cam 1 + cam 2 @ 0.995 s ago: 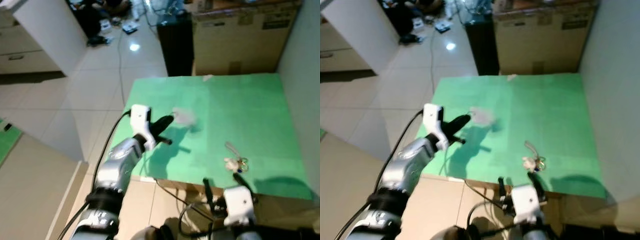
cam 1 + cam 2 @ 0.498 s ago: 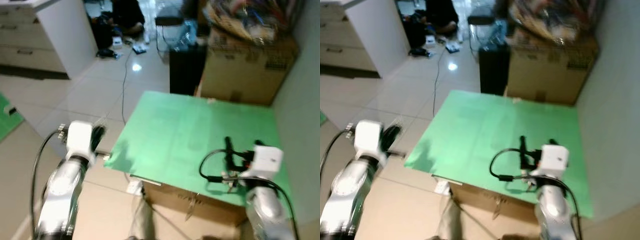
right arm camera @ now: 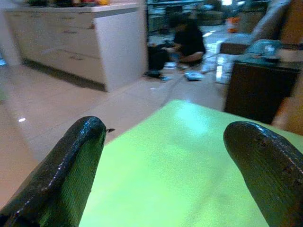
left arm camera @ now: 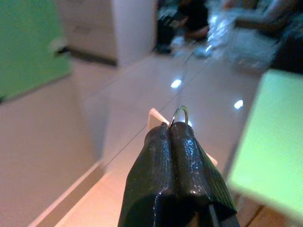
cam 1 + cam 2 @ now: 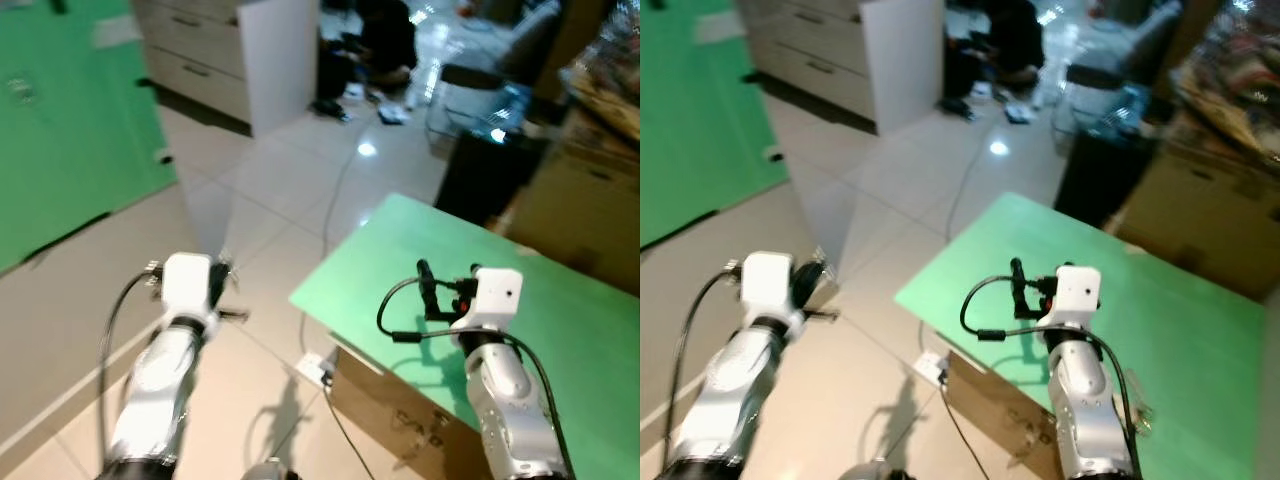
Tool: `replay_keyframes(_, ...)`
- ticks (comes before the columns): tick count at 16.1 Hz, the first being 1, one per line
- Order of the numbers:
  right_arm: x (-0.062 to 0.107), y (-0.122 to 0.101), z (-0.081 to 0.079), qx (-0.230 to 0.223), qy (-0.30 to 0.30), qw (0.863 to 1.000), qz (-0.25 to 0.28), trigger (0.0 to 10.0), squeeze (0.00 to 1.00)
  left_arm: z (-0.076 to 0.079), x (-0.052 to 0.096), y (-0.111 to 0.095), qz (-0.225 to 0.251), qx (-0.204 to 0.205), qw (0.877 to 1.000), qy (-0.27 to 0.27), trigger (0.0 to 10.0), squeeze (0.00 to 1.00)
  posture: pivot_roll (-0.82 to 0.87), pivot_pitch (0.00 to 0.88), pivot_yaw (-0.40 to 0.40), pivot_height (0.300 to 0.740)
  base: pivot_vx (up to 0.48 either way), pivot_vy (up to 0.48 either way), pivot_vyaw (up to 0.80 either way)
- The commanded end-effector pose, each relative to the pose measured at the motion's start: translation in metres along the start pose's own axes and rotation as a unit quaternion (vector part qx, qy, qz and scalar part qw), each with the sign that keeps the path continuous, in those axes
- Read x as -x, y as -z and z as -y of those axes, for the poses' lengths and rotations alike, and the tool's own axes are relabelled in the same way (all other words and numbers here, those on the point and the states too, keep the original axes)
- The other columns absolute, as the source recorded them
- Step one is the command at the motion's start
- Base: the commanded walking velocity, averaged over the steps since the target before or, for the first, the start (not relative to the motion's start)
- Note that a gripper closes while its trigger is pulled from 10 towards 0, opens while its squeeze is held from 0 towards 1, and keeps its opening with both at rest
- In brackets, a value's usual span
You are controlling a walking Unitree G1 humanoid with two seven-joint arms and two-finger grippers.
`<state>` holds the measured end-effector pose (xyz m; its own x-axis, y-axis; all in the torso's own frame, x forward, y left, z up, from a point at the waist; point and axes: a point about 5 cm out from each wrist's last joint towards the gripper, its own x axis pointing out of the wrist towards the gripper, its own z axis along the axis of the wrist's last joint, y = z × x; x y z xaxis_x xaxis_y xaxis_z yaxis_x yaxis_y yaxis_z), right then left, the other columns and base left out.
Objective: Hang keys on a hook
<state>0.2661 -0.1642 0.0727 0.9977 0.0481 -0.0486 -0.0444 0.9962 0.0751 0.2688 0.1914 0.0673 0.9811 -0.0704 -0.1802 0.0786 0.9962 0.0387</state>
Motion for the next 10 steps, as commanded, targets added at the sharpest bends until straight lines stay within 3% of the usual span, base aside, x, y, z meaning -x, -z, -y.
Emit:
replay_keyframes(1, 0.001, 0.002, 0.005, 0.0, 0.003, 1.0, 0.001, 10.0, 0.0, 0.004, 0.001, 0.006, -0.014, -0.004, 1.0, 0.007, 10.0, 0.0, 0.01, 0.0, 0.006, 0.726, 0.0, 0.0, 0.56)
replay_keyframes(3, 0.006, 0.01, 0.007, -0.009, 0.006, 1.0, -0.013, 10.0, 0.0, 0.009, -0.006, 0.003, -0.003, 0.005, 1.0, -0.005, 10.0, 0.0, 0.02, 0.0, -0.002, 0.726, 0.0, 0.0, 0.54)
replay_keyframes(6, -0.001, 0.009, 0.002, -0.006, -0.007, 1.0, -0.008, 10.0, 0.0, 0.013, -0.015, -0.005, 0.012, -0.005, 1.0, -0.003, 10.0, 0.0, 0.01, 0.0, 0.015, 0.734, 0.0, 0.0, 0.49)
replay_keyframes(7, -0.004, 0.008, 0.003, -0.007, -0.006, 1.0, -0.006, 10.0, 0.0, 0.014, -0.015, 0.001, 0.002, 0.019, 1.0, -0.011, 10.0, 0.0, 0.0, 0.0, 0.025, 0.74, 0.0, -0.27, 0.46)
replay_keyframes(8, -0.005, 0.008, 0.005, -0.005, -0.003, 1.0, -0.006, 10.0, 0.0, 0.019, -0.018, 0.0, 0.004, 0.005, 1.0, -0.008, 10.0, 0.0, 0.0, 0.0, 0.019, 0.74, 0.0, -0.251, 0.46)
replay_keyframes(10, 0.003, 0.006, 0.017, -0.012, 0.026, 1.0, -0.004, 10.0, 0.0, 0.016, -0.018, 0.007, -0.015, 0.026, 0.999, -0.014, 10.0, 0.0, 0.0, 0.0, 0.012, 0.74, 0.0, 0.0, 0.46)
